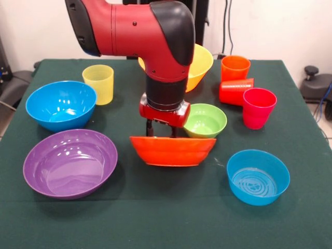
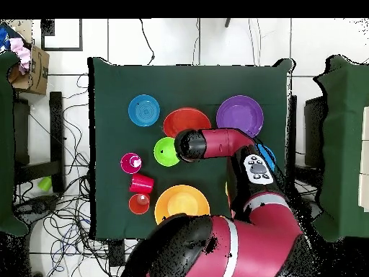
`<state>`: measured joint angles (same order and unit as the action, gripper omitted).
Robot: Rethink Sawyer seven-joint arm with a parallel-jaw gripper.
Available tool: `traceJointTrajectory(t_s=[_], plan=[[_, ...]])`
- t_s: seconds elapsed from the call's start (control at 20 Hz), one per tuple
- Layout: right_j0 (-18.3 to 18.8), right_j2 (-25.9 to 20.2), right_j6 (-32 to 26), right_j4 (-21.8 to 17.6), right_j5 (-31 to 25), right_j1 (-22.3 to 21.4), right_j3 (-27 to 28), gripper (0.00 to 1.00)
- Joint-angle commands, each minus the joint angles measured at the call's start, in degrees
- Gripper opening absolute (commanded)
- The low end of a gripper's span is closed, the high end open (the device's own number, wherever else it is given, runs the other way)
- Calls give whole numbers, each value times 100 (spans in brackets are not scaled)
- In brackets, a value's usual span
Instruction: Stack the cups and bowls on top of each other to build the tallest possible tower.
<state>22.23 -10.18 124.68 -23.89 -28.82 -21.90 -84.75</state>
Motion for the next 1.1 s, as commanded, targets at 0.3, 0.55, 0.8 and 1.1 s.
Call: traceJointTrajectory(t_s=[0.3,0.55,0.8,1.1], plan=[[185,-349,-119,217,-328,-583,-257,100],[191,-259,150,174,98,-516,-282,100],[262,-259,163,112,274,-485,-328,100],[153,-79,383,-5,605,-306,-365,100]])
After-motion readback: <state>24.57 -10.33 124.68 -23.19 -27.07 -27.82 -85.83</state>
